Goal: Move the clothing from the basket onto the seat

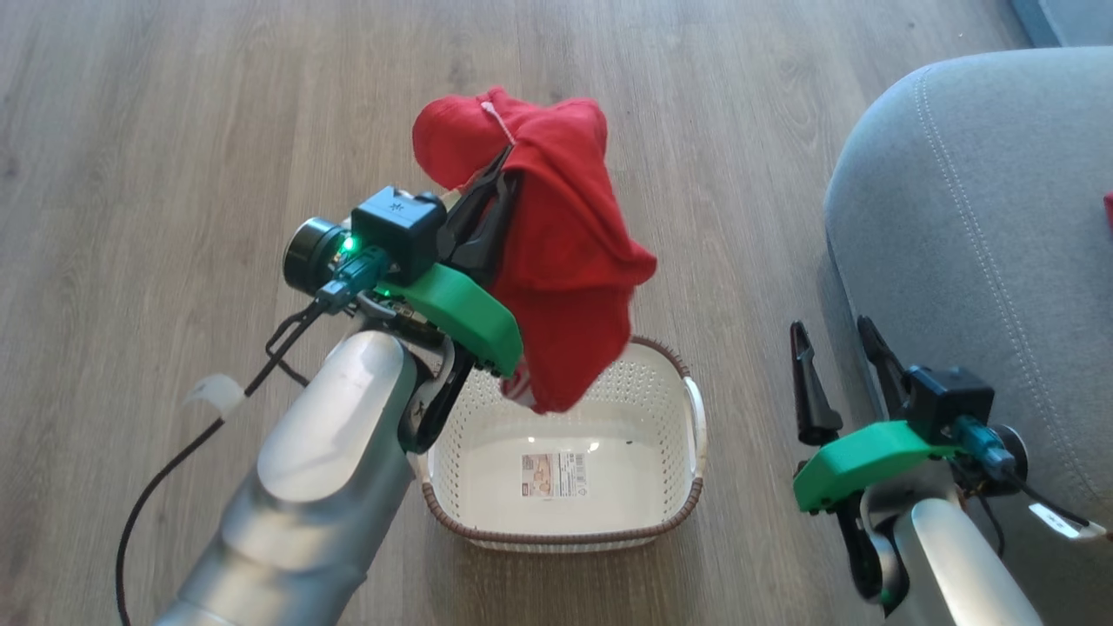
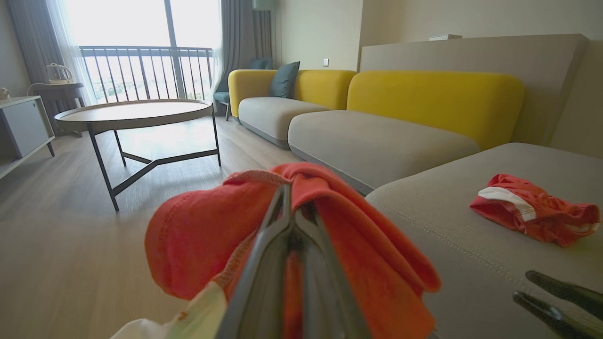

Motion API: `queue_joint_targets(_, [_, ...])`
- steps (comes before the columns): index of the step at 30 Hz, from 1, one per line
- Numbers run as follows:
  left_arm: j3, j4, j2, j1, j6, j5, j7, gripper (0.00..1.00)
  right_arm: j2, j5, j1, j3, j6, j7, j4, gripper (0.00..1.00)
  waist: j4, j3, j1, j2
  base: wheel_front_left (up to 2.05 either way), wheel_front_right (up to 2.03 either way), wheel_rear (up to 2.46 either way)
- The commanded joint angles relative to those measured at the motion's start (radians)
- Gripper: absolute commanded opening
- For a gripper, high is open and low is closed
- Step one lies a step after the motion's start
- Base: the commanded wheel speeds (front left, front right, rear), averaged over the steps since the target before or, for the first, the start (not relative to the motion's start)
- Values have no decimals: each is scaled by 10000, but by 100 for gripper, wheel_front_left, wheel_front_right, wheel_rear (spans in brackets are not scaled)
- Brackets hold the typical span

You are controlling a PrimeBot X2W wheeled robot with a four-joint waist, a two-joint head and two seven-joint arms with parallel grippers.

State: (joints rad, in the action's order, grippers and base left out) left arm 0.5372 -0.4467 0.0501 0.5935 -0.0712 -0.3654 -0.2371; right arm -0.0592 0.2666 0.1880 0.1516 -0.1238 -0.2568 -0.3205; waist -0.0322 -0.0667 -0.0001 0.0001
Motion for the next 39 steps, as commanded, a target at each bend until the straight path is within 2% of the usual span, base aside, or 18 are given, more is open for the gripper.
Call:
queue_joint_targets(1, [-342, 448, 205, 623, 5, -54, 29, 0, 89, 73, 75, 242, -69, -49, 269, 100, 3, 22, 1, -1, 0, 0, 0])
queue_joint_targets(9, [-258, 1151, 263, 666, 148, -85, 386, 0, 89, 76, -15, 425, -69, -49, 263, 100, 2, 77, 1, -1, 0, 0, 0])
queue_joint_targets(17, [-87, 1536, 279, 567, 198, -131, 513, 0, -179, 408, 1146, 2559, -69, -49, 1565, 100, 52, -57, 1, -1, 0, 0, 0])
queue_joint_targets(22, [2, 1500, 258, 550, 217, -183, 510, 0, -509, 282, 2019, 3686, -69, -49, 1767, 100, 128, -73, 1, -1, 0, 0, 0])
queue_joint_targets(29, [121, 1411, 224, 589, 225, -256, 463, 0, -544, 90, 2879, 4696, -69, -49, 1315, 100, 245, -90, 1, -1, 0, 0, 0])
queue_joint_targets(39, [402, 1299, 148, 579, 217, -404, 402, 0, -432, -56, 3733, 5696, -69, -49, -618, 100, 323, -65, 1, -1, 0, 0, 0])
